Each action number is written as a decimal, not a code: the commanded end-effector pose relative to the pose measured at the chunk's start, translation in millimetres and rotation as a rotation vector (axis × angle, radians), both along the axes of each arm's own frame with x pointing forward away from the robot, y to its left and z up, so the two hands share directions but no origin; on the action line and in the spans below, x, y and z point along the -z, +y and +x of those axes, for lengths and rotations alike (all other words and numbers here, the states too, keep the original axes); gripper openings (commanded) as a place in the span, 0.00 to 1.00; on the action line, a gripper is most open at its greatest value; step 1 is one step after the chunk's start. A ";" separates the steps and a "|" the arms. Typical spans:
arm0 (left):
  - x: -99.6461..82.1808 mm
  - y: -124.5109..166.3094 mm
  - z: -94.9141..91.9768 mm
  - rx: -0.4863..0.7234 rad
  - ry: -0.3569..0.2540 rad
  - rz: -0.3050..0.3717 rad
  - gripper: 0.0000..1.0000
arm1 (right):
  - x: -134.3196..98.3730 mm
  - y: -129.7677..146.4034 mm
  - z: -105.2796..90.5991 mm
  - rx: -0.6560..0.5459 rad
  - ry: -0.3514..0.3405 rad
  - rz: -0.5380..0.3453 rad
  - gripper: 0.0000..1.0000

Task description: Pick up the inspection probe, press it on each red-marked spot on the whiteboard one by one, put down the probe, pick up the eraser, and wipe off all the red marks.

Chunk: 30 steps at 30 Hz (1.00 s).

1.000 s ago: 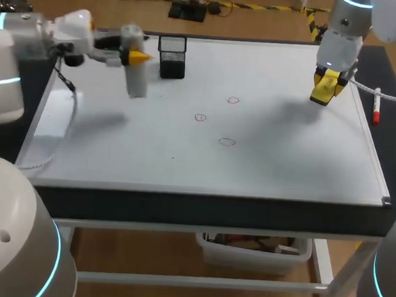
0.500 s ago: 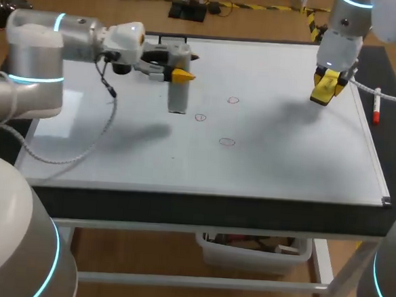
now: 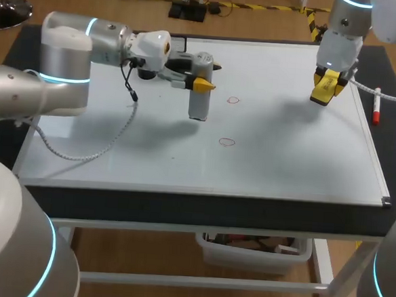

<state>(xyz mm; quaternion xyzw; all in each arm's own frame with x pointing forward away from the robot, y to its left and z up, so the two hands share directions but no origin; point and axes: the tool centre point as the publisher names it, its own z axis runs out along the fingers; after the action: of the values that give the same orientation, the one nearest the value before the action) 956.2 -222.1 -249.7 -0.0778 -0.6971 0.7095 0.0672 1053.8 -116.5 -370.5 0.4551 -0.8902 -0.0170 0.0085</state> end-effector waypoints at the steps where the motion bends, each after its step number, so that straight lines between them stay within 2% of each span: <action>1: 10.1 -2.5 9.7 0.091 0.000 -0.019 0.00 | -1.3 -0.8 0.5 -0.002 0.001 -0.004 0.00; 18: 28.3 2.9 27.9 0.047 0.015 -0.040 0.00 | -1.3 -0.8 0.5 -0.002 0.001 -0.004 0.00; 30: 38.9 4.2 25.3 0.048 0.035 -0.033 0.00 | -1.3 -0.8 0.5 -0.002 0.001 -0.004 0.00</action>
<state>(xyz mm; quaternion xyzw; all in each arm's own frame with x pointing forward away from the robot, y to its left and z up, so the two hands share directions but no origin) 979.2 -218.4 -282.3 -0.0803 -0.6848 0.7185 0.0914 1053.8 -116.5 -370.5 0.4551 -0.8902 -0.0170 0.0085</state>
